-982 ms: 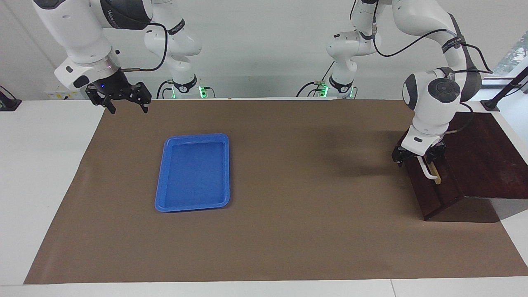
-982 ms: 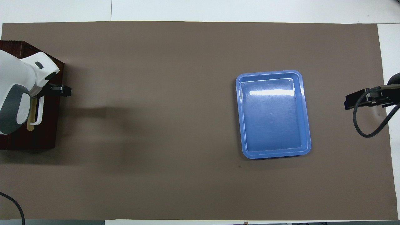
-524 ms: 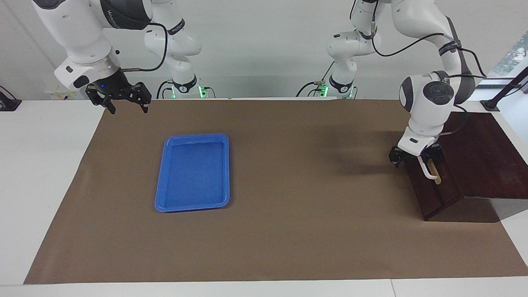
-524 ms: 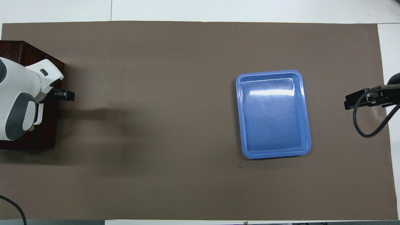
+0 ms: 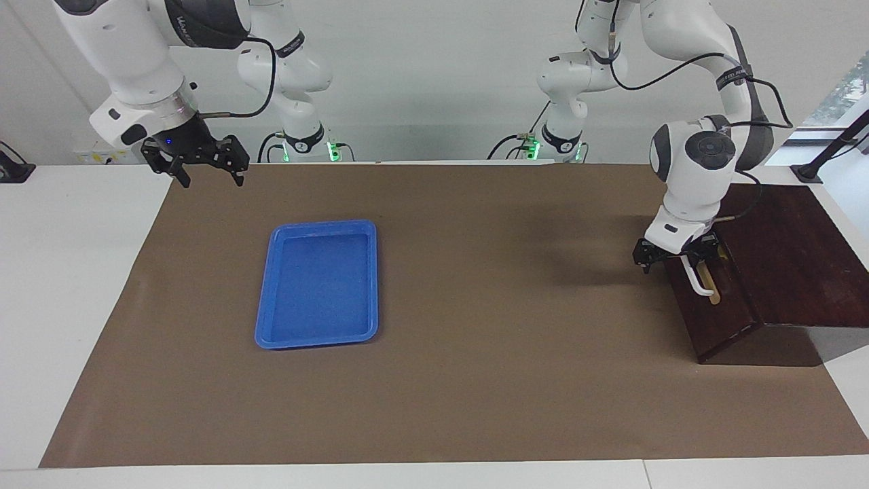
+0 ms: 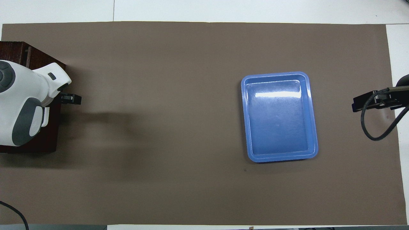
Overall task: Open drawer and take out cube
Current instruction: 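Pull the white drawer handle away from the box with the left gripper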
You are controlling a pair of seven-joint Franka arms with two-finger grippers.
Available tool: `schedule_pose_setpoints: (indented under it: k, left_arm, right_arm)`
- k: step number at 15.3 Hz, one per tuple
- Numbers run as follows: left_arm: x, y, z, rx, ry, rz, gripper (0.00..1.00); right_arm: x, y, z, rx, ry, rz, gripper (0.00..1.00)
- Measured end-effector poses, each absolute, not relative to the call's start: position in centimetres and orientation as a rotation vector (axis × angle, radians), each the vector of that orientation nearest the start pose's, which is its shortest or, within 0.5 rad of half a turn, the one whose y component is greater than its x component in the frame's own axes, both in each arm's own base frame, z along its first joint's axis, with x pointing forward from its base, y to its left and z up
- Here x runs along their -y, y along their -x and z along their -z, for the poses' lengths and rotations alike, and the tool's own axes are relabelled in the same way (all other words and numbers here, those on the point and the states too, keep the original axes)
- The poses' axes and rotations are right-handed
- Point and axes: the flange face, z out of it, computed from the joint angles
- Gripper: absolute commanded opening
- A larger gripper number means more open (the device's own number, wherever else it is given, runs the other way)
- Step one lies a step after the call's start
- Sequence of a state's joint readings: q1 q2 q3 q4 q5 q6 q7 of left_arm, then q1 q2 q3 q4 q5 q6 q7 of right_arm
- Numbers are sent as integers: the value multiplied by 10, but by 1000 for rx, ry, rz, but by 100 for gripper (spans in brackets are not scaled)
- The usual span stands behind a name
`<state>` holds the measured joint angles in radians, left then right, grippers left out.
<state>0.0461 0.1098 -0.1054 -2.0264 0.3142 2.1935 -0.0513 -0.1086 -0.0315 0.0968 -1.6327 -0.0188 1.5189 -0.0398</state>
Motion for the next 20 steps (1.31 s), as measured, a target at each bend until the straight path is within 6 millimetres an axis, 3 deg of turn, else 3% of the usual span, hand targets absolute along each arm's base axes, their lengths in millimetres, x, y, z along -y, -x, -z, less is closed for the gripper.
schedule_pose_setpoints:
  k: [3,11,17,20]
  left_arm:
    - [46,-577,-401,-324,2878,109,100]
    - [136,-558,-398,-549,2843,91,100]
    - [144,-553,-400,-570,2834,68,100]
    - [146,-554,-418,-557,2827,30,100]
  right_arm:
    - [8,-538,-608,44,3158,-131,100]
    - [8,-538,-608,44,3158,-131,100]
    - [8,-538,-608,44,3158,-131,100]
    - [8,-538,-608,44,3158,-131,100]
